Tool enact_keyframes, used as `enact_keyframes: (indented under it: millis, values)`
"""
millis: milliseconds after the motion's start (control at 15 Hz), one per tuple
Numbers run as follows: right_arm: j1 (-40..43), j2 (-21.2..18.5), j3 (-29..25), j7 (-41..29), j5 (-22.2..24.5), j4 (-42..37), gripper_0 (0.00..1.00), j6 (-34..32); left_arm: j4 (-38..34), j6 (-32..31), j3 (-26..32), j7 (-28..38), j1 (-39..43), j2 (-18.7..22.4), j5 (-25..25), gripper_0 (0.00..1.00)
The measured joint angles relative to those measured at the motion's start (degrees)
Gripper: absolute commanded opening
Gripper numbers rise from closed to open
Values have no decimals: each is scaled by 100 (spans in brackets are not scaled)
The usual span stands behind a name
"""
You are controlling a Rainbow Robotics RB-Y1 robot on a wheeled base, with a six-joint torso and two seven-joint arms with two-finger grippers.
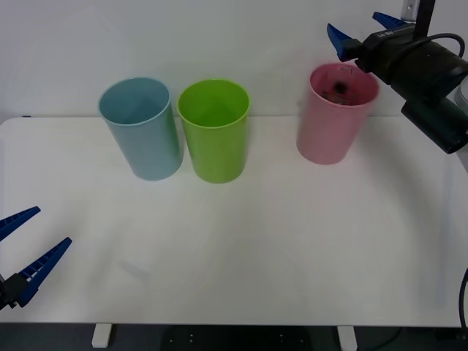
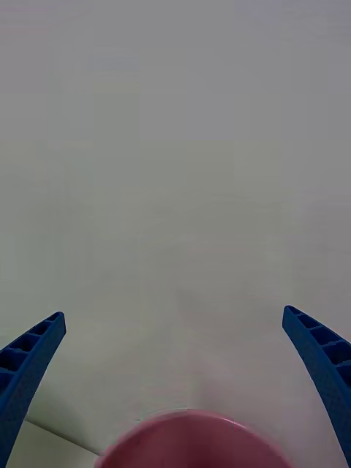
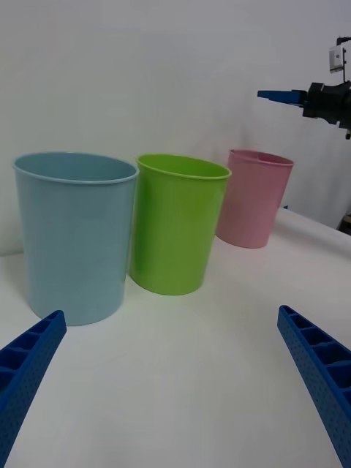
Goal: Grasp the object on the table and drop it into the matching bin: aluminum can to the light blue bin, PET bottle to the pink bin.
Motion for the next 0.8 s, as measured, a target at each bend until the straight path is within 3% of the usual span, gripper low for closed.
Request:
enact_keyframes:
  millis: [600, 800]
  values:
    - [1176, 1, -223, 14, -62, -1598, 100, -17, 0, 0, 0, 0, 0, 0, 0, 100]
    - [1714, 7, -442, 32, -58, -2220, 100, -337, 0, 0, 0, 0, 0, 0, 0, 100]
